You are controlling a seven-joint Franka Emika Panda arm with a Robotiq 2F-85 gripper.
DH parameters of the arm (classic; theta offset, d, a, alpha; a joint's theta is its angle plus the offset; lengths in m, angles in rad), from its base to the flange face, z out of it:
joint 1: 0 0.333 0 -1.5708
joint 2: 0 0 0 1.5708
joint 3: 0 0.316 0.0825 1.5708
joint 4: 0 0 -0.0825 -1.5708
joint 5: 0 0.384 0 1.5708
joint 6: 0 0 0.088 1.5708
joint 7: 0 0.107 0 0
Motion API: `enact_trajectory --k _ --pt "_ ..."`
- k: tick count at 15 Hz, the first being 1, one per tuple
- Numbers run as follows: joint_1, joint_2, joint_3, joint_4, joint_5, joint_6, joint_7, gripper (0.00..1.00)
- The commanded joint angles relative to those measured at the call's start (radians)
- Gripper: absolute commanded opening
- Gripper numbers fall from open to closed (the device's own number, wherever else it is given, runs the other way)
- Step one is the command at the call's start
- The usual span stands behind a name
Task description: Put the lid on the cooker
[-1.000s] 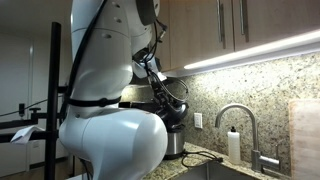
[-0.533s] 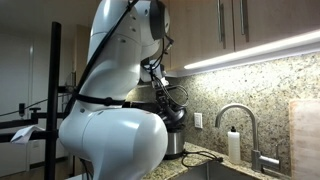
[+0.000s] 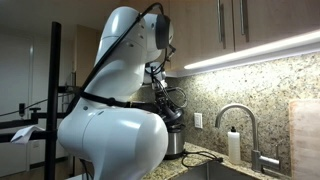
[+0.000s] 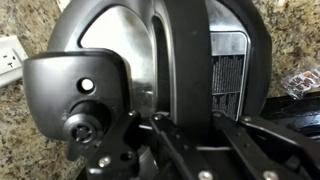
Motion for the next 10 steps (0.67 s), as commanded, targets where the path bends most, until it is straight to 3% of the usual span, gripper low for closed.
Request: enact_trajectory --k 1,6,10 --pt "0.037 0.025 -0.033 -0.063 -0.197 0.147 0.092 0.04" --pt "0.081 0.020 -0.048 -0.088 -0.392 0.104 0.264 0.04" --pt "0.056 0.027 -0.055 -0.093 -0.325 0.075 0.291 0.04"
